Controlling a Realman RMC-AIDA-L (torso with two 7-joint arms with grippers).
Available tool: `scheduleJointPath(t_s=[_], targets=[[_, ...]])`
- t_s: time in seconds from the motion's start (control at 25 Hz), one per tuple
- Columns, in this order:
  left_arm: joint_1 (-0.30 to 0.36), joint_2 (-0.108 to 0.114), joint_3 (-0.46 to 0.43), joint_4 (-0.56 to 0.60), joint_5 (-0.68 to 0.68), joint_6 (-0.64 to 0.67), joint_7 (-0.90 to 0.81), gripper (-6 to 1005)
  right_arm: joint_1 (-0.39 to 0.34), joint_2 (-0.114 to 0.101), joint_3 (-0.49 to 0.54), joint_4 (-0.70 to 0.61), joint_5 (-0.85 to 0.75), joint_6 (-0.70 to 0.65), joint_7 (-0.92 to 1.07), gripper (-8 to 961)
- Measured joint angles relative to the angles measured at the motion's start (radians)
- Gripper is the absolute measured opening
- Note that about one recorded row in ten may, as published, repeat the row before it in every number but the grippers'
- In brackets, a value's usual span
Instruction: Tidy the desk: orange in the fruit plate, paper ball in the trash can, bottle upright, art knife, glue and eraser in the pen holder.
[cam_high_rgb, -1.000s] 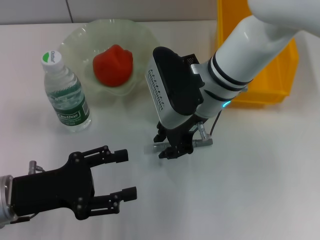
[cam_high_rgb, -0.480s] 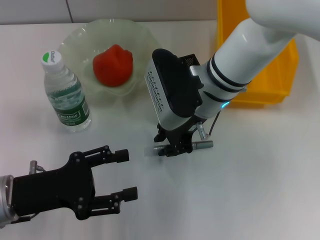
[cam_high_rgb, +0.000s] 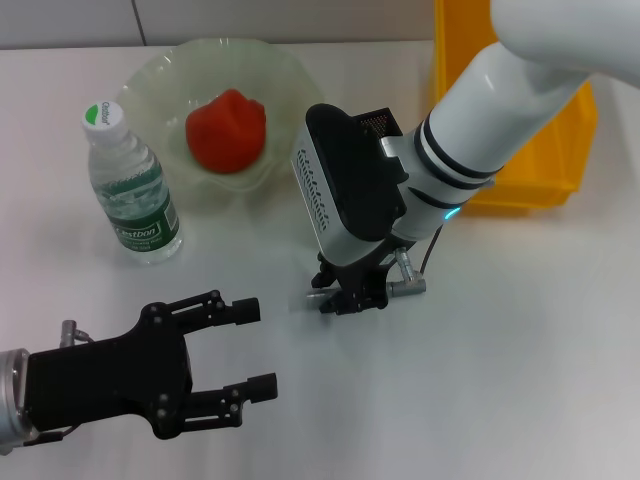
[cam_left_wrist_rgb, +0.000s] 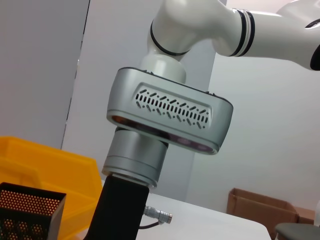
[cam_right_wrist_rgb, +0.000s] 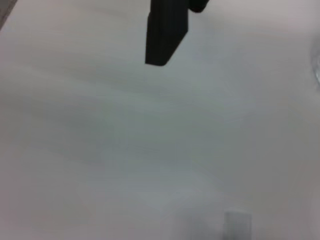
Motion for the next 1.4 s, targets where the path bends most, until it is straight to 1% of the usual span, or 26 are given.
scheduleJointPath(t_s=[0.76, 0.92, 1.12, 1.2, 1.24, 1.28, 1.4], targets=[[-0.004, 0.000, 0.000, 0.000, -0.002, 0.000, -0.005, 783, 0.004, 0.000, -0.009, 0.008, 0.011, 0.009, -0.007, 197], [0.001, 0.000, 0.000, 0.000, -0.002, 0.000, -0.005, 783, 0.000, 0.000, -0.001, 0.001, 0.015, 0.003, -0.007, 153], [0.005, 0.002, -0.005, 0.000, -0.002, 0.000, -0.006, 783, -0.008, 0.000, 0.010, -0.011, 0.023, -0.007, -0.005, 142], [0.006, 0.003, -0.010, 0.000, -0.002, 0.000, -0.006, 783, -0.019, 0.000, 0.026, -0.021, 0.023, -0.014, -0.001, 139], [0.007, 0.003, -0.012, 0.000, -0.002, 0.000, -0.006, 783, -0.038, 0.000, 0.068, -0.036, 0.024, -0.029, -0.001, 139], [0.007, 0.003, -0.012, 0.000, -0.002, 0.000, -0.006, 783, -0.038, 0.000, 0.068, -0.036, 0.024, -0.029, -0.001, 138], [0.009, 0.005, -0.014, 0.000, -0.002, 0.000, -0.006, 783, -0.077, -0.001, 0.144, -0.071, 0.026, -0.053, -0.007, 136]])
